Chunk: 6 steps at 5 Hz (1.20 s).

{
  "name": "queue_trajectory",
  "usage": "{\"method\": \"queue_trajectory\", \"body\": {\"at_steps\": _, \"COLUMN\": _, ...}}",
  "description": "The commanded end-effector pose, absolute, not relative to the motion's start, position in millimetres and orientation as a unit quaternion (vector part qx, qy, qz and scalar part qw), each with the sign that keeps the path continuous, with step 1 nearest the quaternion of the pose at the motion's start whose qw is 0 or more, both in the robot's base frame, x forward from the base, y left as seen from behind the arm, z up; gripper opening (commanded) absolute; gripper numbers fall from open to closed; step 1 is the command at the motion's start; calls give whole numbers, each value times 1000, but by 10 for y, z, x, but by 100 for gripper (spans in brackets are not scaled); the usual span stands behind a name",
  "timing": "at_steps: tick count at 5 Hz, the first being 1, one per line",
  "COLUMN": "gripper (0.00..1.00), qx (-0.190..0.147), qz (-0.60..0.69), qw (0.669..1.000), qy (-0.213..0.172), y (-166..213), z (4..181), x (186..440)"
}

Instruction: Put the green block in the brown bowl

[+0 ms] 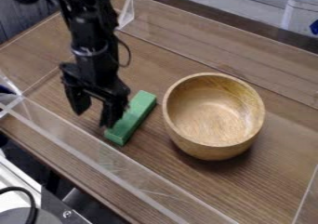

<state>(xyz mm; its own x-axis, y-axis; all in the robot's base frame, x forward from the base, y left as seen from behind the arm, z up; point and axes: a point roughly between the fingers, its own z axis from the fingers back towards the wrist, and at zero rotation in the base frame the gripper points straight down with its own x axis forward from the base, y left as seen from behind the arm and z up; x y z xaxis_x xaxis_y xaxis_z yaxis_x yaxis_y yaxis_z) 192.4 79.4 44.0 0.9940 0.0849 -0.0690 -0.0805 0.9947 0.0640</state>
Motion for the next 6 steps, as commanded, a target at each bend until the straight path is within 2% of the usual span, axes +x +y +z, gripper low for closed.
{"method": "queue_trajectory", "body": {"at_steps": 1, "gripper": 100, "qx": 27, "qz": 55, "qw": 998, "qy": 5, "y": 704, "z": 473, "x": 2027}}
{"method": "queue_trajectory", "body": {"at_steps": 2, "gripper": 100, "qx": 10, "qz": 66, "qw": 998, "qy": -2, "y": 597, "z": 439, "x": 2082}}
{"method": "queue_trajectory", "body": {"at_steps": 3, "gripper": 0, "qx": 4, "qz": 76, "qw": 997, "qy": 6, "y": 645, "z": 382, "x": 2128}}
{"method": "queue_trajectory", "body": {"at_steps": 4, "gripper": 0, "qx": -4, "qz": 86, "qw": 996, "qy": 12, "y": 702, "z": 414, "x": 2153}}
{"method": "queue_trajectory", "body": {"at_steps": 6, "gripper": 0, "qx": -8, "qz": 101, "qw": 995, "qy": -22, "y": 788, "z": 686, "x": 2212}}
